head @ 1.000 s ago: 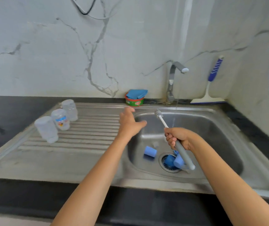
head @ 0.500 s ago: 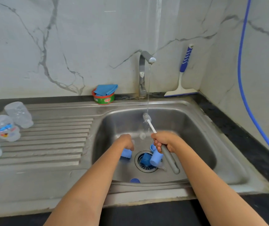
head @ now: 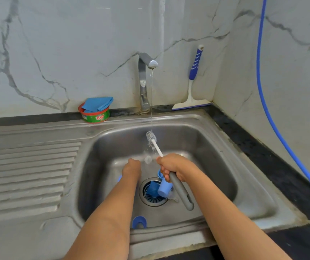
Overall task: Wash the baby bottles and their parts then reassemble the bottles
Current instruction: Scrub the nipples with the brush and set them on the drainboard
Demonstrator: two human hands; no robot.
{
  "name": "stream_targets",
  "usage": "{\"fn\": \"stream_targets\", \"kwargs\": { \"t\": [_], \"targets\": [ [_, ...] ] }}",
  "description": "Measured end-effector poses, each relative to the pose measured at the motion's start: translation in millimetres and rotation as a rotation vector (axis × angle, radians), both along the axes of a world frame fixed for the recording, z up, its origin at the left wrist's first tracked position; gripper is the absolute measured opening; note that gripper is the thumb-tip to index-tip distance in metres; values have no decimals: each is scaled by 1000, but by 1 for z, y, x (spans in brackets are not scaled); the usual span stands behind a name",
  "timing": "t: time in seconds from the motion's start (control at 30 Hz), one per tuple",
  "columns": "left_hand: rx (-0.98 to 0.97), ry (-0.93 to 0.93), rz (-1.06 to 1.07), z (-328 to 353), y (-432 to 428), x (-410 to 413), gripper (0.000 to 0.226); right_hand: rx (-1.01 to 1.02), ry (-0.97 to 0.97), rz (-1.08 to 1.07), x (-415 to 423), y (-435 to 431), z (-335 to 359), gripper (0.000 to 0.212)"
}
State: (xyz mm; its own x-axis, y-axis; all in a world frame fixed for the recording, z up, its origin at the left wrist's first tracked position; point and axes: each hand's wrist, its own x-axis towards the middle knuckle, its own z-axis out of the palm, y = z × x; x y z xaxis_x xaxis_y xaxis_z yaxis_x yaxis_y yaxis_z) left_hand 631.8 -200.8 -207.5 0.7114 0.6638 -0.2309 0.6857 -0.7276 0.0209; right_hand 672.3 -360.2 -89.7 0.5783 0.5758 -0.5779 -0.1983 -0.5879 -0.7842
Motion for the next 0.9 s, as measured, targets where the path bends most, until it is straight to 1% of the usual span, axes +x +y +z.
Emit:
{"fn": "stream_targets", "kwargs": {
  "t": [0.07, 0.1, 0.13, 0.17, 0.2, 0.27, 0.3, 0.33, 0.37, 0.4, 0.47, 0.6, 0.77, 0.9],
  "targets": [
    [26, -70, 11, 0, 1, 2, 38, -3, -12, 0, -1, 0, 1, 29],
    [2, -109, 35, 1, 3, 5, 35, -6, -20, -6, -1, -1, 2, 30],
    [-58, -167, 83, 6, 5, 9, 30, -3, -21, -19, -1, -1, 3, 30],
    [-152, -292, 153, 12, 7, 12, 21, 5, -16, -35, -1, -2, 4, 30],
    [-313, -458, 250, 19, 10, 18, 16, 16, -18, -53, 0, -2, 5, 29],
    [-805, -887, 489, 37, 8, 29, 23, 35, -42, -96, 1, -1, 5, 26],
    [-1045, -1046, 578, 50, 6, 33, 21, 51, -55, -121, 3, -1, 5, 25],
    [-1230, -1135, 633, 62, 3, 37, 17, 70, -60, -147, 4, 0, 3, 25],
    [-1352, -1176, 665, 73, 1, 41, 13, 89, -63, -172, 6, 1, 2, 25],
    [-1428, -1188, 676, 82, 0, 44, 10, 105, -64, -191, 7, 2, 1, 24],
    [-1522, -1174, 665, 96, -2, 45, 6, 127, -62, -212, 9, 3, -1, 23],
    [-1549, -1074, 582, 104, -8, 45, 6, 143, -64, -221, 9, 3, -2, 22],
    [-1586, -1102, 503, 101, -7, 33, 9, 137, -61, -208, 6, 2, 1, 21],
    [-1569, -1107, 440, 107, -9, 27, 20, 152, -53, -204, 5, 1, 2, 23]
  ]
}}
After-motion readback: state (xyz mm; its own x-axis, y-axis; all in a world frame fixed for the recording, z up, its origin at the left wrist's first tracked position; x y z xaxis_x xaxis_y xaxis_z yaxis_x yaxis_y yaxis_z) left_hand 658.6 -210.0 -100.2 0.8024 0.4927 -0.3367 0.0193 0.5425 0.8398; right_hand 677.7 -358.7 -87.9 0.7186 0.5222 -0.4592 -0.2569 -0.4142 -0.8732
